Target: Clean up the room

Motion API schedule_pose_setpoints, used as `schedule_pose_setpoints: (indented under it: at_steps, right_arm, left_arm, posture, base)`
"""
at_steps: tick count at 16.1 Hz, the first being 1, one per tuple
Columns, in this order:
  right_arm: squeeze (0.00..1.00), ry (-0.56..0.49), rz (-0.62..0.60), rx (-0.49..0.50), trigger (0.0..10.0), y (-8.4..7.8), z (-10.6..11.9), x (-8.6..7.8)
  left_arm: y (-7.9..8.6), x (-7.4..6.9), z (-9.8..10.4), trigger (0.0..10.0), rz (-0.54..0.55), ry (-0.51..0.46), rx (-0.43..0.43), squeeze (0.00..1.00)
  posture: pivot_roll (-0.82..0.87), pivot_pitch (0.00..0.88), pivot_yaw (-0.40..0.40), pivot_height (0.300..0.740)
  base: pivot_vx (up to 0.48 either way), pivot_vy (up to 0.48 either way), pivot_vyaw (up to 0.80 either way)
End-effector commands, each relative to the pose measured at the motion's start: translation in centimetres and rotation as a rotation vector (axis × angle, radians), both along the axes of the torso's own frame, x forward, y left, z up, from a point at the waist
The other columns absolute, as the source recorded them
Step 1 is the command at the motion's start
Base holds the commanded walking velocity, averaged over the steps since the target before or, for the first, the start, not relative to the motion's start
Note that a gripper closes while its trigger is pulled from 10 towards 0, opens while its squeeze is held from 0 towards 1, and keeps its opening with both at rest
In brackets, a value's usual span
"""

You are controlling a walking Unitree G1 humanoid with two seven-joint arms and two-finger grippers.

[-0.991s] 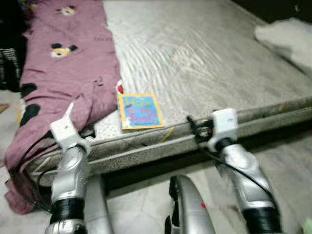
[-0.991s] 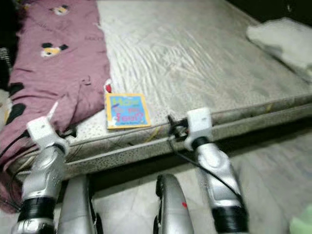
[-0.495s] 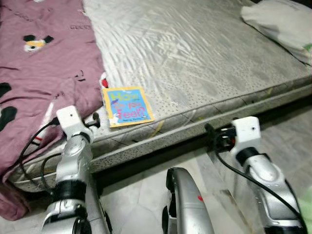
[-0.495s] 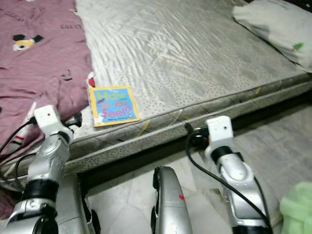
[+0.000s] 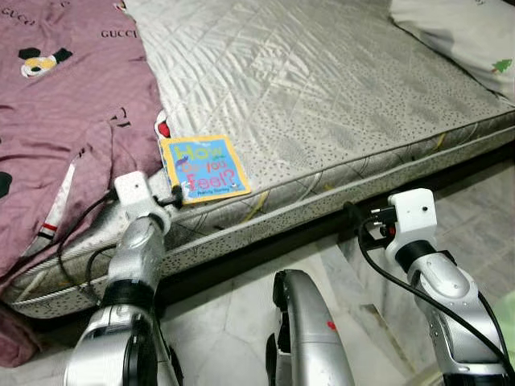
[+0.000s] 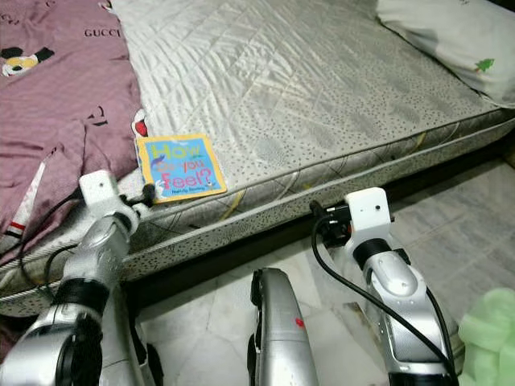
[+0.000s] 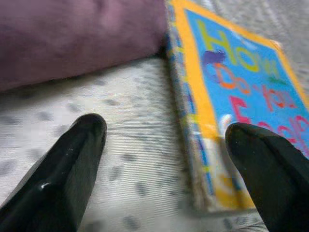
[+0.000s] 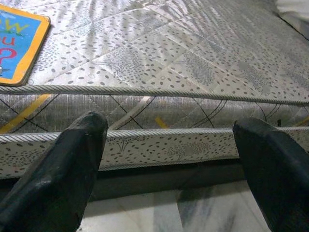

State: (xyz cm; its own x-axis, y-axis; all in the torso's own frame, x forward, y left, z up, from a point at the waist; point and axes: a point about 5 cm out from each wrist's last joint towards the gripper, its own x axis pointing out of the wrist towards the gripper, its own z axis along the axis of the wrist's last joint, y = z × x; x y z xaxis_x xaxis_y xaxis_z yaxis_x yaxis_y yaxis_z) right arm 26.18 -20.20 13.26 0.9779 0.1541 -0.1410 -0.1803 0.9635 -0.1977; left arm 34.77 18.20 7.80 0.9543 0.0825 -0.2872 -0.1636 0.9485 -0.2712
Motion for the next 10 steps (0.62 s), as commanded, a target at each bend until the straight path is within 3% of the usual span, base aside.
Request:
schedule_pose_setpoints:
  at_steps: [1, 10]
  right_arm:
    - [0.0, 0.004, -0.018, -0.013, 10.0, -0.6, 0.3, -0.5]
    - [0.0, -0.013, -0.029, -0.019, 10.0, -0.7, 0.6, 0.1]
  left_arm:
    - [-0.2, -0.1, -0.7, 10.0, -0.013, 0.009, -0.027, 0.0]
    - [-1.9, 1.8, 1.1, 10.0, -0.116, -0.094, -0.167, 0.0]
  posture:
    - [-0.35, 0.139, -0.093, 0.484]
    - [-0.36, 0.111, -0.088, 0.484]
  base:
    - [0.0, 0.0, 0.0]
    - [0.0, 0.0, 0.0]
